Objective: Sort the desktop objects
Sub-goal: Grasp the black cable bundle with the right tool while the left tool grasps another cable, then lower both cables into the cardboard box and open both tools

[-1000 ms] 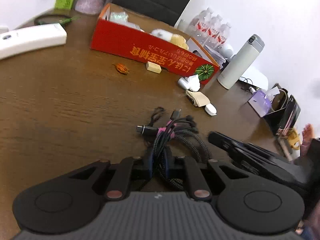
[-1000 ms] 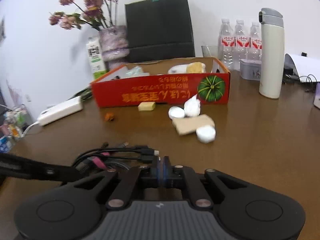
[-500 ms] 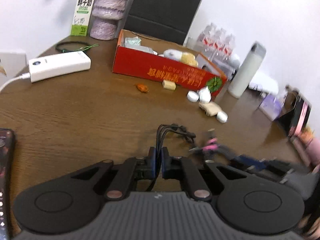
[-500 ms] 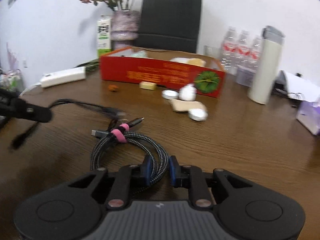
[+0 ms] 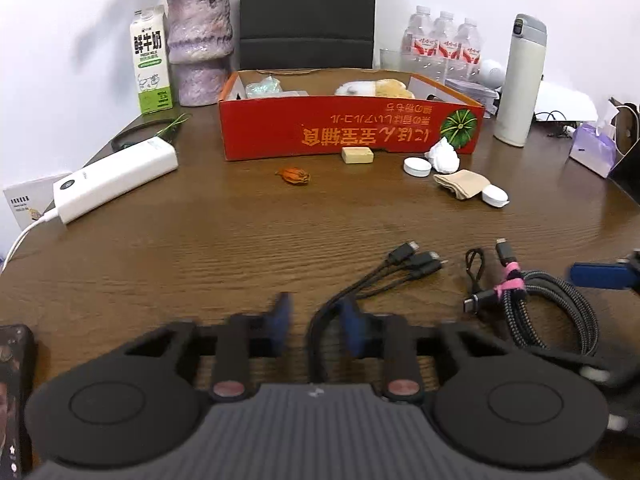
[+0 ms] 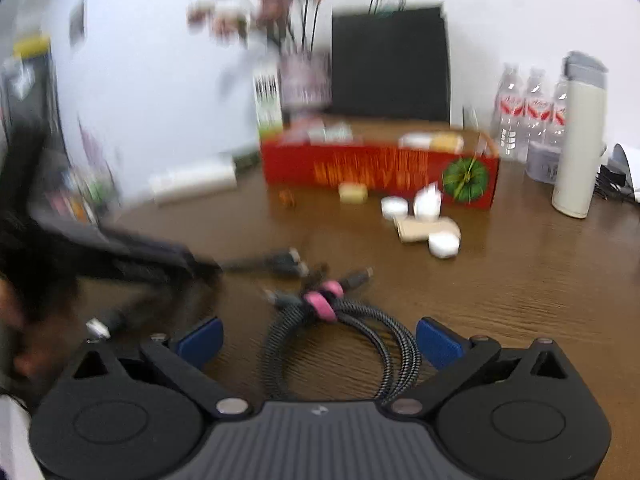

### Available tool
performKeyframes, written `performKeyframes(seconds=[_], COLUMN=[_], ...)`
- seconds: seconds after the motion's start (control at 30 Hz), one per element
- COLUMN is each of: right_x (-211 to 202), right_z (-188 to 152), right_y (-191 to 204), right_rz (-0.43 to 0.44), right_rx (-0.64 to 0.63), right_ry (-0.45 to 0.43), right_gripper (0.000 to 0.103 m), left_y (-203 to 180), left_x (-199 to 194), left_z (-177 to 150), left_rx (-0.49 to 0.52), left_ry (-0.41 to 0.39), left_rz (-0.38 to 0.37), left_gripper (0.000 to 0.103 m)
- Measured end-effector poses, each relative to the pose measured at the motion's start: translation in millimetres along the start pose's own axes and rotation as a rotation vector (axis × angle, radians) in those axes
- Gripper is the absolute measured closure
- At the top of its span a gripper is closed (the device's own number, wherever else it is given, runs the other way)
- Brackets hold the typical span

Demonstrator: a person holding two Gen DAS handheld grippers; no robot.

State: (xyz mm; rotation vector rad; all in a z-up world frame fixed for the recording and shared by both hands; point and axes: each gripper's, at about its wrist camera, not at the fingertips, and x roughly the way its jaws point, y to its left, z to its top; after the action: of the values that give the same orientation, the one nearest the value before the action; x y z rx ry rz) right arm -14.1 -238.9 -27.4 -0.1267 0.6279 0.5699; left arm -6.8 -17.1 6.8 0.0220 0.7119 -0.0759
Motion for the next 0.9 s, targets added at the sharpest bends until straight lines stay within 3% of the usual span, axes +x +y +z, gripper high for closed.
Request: performKeyframes(seconds=[0.07,0.1,0.17,0.43,0.57,0.77,0.9], right_x=[14.9,20.5,28.7,1.7,-17.3,-36.3,-39.7], right_z=[8.2,11.3,14.9,2.3,5.8,19.1,38.6], right_y=[1.4,0.3,1.3,15.8,10.7,-2.4,-15.1], right_rz=[-0.040,-0.032,-0.049,-0.070,-0.078,-0.109,-0.127], right_rx=[0.010,0.019,0.011,0.007,0.039,0.073,0.082], right_ry=[0.020,0.032,0.055,0.072,0.015,-0.071,-0.121], right_gripper=[0.003,0.013,0.018,0.027,0.027,0.027,0.027], left_y=[2.1,2.9,3.1,1.0,-4.6,8.2,12.9], left_x=[-0.6,-1.9,-8.5,-52.2,-67.9,-74.4,-82.2], left_z=[0.8,0.7,0.3,20.0,29.3,45.6,80.8], left_rx=[-0.011,-0.019,-0.034,-0.074,-0.025,-0.078,-0.025], left_ry=[0.006,0.010,-0.007,-0.144,-0.207,-0.227,-0.301], left_rz=[-0.018,-0.028,-0.031,-0.060,-0.066,-0.083,-0.075], left_gripper=[0.095,0.097,0.097,0.099,0.100,0.100,0.100])
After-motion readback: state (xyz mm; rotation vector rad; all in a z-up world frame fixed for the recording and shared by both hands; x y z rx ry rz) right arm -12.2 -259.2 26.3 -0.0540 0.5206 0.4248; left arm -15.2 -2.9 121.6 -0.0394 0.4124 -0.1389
